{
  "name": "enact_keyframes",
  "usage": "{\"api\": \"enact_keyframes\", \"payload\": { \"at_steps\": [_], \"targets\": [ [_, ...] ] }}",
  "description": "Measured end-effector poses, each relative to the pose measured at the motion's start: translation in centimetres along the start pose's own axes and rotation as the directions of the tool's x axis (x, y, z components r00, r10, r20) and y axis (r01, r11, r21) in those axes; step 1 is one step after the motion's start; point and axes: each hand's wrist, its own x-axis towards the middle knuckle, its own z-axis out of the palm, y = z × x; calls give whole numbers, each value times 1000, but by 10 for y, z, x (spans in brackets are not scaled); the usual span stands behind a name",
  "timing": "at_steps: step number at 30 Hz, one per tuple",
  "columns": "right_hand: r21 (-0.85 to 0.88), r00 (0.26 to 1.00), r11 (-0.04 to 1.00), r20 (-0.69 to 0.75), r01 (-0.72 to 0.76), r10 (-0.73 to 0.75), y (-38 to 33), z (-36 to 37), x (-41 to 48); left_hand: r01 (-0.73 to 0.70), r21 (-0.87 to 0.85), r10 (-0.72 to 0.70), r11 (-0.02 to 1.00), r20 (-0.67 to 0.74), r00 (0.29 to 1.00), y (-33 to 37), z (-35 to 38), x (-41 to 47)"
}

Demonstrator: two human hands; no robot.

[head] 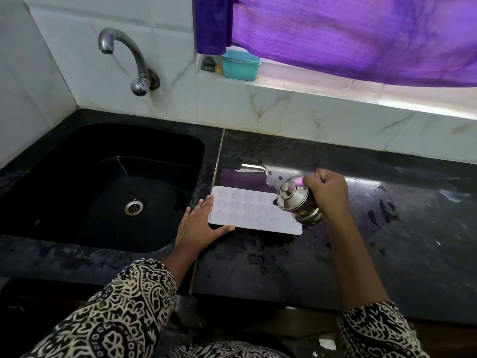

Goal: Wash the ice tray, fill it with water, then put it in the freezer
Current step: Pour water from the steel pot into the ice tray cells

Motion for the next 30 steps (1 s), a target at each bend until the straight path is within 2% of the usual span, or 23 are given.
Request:
{"api": "enact_keyframes", "payload": {
  "at_steps": [30],
  "targets": [
    [-33, 1000, 999, 23, 3, -2, 4, -5, 9, 2, -6, -2, 1000, -9, 1000, 3, -2, -2]
  ]
}}
